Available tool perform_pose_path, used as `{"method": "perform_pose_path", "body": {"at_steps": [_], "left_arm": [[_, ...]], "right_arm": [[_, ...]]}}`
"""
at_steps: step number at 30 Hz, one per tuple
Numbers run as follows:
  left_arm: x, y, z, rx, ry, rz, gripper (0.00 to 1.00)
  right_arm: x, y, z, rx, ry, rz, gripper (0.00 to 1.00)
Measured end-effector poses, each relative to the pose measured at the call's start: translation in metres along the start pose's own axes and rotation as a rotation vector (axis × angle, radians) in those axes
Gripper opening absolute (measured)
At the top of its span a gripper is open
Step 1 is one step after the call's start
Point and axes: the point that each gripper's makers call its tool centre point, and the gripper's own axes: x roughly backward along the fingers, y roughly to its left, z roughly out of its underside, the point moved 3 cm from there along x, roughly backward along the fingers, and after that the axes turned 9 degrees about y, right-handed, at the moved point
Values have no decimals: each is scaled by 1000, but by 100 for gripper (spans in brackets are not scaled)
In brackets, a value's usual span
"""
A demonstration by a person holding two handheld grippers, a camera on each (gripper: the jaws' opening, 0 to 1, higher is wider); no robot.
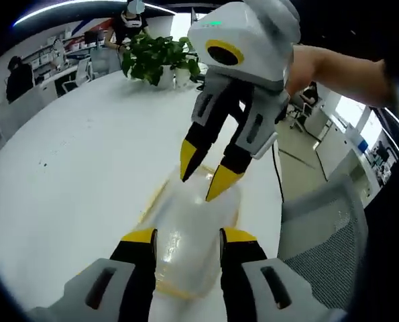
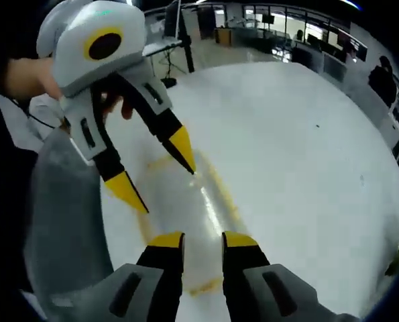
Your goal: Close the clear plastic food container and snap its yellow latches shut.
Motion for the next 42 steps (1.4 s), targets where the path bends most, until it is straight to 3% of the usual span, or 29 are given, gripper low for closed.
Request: {"method": "perform_pose_path", "body": {"at_steps": [14, 26, 42], "left_arm": [[-3, -1, 0, -67, 15, 5, 33], [-17, -10, 5, -155, 73, 1, 31], [-20, -19, 11, -185, 107, -6, 39]], "right_arm": [[-6, 2, -8, 63, 39, 13, 20], [-11, -2, -12, 95, 54, 33, 20], [-13, -19, -15, 96, 72, 36, 24]]}}
